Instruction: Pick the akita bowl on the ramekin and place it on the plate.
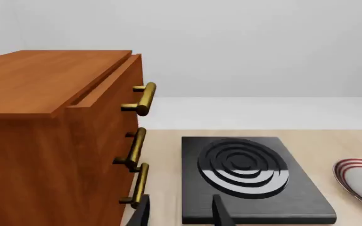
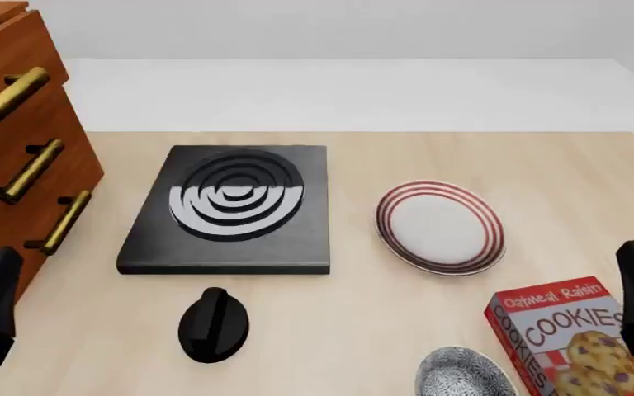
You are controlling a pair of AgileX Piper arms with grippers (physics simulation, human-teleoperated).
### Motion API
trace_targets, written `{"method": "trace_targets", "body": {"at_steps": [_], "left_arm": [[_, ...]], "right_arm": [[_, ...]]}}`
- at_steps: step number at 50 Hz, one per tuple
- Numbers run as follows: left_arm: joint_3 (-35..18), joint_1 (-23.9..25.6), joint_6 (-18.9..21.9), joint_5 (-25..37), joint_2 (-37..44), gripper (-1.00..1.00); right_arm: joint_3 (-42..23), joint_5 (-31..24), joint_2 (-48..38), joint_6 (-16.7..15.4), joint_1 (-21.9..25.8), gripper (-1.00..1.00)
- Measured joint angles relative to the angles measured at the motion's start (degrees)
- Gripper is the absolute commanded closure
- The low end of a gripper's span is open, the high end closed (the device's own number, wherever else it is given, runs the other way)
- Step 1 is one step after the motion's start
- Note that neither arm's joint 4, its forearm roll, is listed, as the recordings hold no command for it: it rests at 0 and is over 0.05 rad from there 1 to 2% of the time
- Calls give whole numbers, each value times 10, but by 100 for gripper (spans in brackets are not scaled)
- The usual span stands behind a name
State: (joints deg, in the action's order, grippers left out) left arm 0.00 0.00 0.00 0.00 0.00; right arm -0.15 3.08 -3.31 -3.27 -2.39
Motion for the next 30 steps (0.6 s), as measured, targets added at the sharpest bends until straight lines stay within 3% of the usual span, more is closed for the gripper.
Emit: {"method": "trace_targets", "body": {"at_steps": [13,30], "left_arm": [[0,0,0,0,0,-100],[0,0,0,0,0,-100]], "right_arm": [[-28,-39,1,20,7,-100],[-120,-136,-25,-4,32,-100]]}}
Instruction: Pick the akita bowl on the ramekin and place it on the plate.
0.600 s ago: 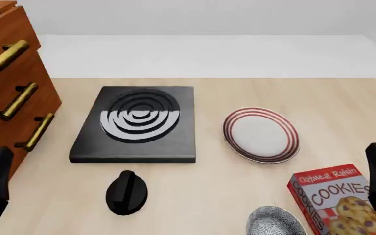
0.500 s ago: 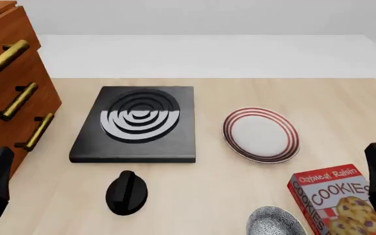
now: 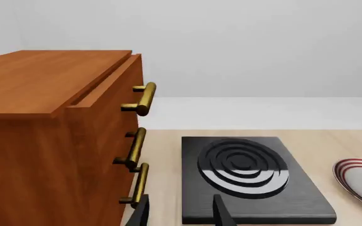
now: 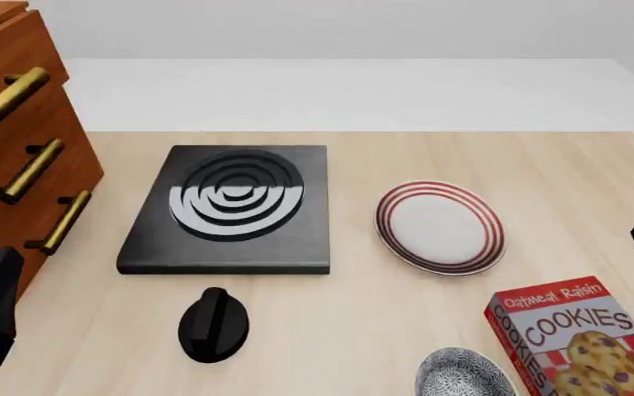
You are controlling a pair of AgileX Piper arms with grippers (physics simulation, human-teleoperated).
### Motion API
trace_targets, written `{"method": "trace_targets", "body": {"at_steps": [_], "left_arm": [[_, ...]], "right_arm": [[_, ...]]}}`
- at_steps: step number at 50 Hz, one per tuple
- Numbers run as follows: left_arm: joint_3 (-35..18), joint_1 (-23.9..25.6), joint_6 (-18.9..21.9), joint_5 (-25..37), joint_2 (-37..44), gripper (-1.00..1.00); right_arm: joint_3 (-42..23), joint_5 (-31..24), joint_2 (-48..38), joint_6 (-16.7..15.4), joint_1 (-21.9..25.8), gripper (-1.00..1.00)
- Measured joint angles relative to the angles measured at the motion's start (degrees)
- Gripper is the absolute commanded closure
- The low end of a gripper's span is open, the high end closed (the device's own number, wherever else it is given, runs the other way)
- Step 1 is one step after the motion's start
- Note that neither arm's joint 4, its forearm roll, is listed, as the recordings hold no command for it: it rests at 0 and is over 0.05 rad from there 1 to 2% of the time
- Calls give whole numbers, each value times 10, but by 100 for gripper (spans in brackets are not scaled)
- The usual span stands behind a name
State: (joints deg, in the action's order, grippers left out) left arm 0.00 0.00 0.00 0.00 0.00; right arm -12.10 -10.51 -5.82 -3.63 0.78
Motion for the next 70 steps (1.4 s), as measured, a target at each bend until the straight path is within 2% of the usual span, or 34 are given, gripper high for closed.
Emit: {"method": "trace_targets", "body": {"at_steps": [15,30,39,47,63,70], "left_arm": [[0,0,0,0,0,-100],[0,0,0,0,0,-100],[0,0,0,0,0,-100],[0,0,0,0,0,-100],[0,0,0,0,0,-100],[0,0,0,0,0,-100]], "right_arm": [[-44,-41,-72,-28,40,-100],[-80,-99,-163,-41,95,-100],[-111,-143,-189,-61,126,-100],[-132,-173,-214,-52,167,-100],[-190,-260,-232,-61,215,-100],[-198,-281,-235,-57,226,-100]]}}
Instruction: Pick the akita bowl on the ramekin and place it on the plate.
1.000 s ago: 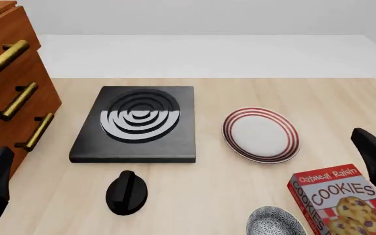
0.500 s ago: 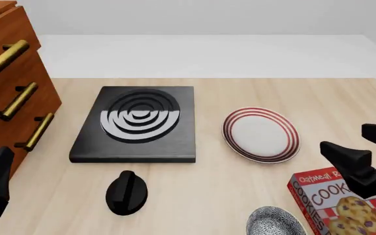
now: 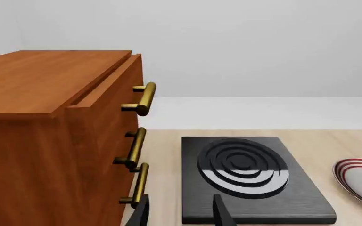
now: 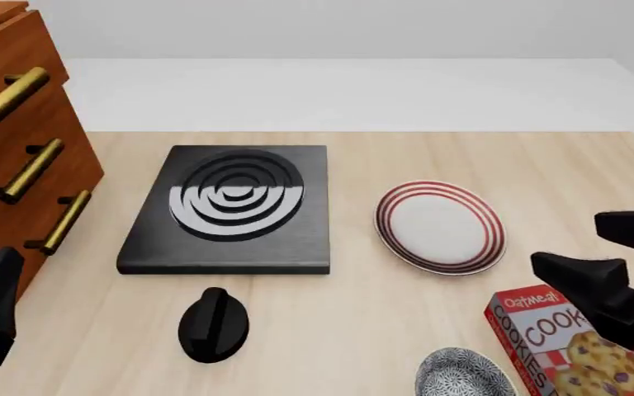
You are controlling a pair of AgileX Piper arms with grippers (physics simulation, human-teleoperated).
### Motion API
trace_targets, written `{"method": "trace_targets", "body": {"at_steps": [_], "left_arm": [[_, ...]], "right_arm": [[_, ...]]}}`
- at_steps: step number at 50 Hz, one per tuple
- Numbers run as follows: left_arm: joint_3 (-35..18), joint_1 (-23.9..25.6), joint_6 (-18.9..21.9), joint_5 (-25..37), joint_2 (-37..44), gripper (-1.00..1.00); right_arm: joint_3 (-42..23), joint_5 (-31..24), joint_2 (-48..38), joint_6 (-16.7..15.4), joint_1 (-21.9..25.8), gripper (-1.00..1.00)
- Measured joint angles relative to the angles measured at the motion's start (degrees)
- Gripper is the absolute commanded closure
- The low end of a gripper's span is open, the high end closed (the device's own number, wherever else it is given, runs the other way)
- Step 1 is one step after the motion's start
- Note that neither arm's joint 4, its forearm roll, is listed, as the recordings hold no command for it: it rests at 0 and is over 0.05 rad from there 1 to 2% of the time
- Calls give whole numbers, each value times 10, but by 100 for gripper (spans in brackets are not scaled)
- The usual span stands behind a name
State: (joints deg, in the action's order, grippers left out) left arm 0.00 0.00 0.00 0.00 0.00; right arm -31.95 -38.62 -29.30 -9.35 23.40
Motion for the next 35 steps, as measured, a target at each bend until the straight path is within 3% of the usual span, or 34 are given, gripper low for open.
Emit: {"method": "trace_targets", "body": {"at_steps": [35], "left_arm": [[0,0,0,0,0,-100]], "right_arm": [[65,9,-40,26,82,-100]]}}
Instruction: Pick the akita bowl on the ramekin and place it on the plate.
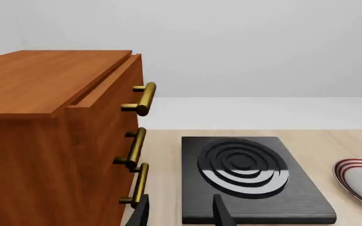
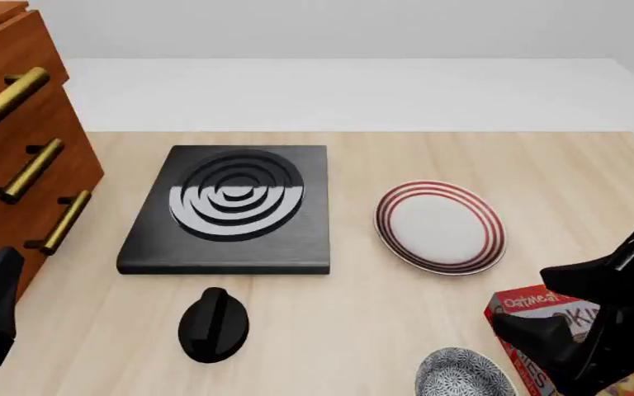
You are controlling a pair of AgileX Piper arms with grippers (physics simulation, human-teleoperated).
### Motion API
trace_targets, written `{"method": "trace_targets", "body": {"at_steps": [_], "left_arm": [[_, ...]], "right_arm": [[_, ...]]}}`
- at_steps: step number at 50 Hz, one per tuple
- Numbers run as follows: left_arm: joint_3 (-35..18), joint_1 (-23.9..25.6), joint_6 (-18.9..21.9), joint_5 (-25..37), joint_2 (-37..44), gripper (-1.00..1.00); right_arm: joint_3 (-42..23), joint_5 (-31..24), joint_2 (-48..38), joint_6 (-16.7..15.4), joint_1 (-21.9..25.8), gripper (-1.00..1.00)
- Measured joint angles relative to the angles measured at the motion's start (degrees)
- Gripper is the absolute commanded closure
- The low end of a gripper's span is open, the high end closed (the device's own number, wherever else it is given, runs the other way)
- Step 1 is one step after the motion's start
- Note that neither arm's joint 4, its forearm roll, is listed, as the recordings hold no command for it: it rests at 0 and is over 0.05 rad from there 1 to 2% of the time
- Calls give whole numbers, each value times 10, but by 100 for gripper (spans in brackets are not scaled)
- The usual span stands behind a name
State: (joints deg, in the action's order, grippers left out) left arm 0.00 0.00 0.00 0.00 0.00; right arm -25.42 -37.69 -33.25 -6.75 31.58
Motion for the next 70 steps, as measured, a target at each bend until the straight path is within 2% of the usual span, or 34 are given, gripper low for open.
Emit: {"method": "trace_targets", "body": {"at_steps": [36,70], "left_arm": [[0,0,0,0,0,-100],[0,0,0,0,0,-100]], "right_arm": [[56,62,-61,28,71,-100],[103,123,-113,48,90,-100]]}}
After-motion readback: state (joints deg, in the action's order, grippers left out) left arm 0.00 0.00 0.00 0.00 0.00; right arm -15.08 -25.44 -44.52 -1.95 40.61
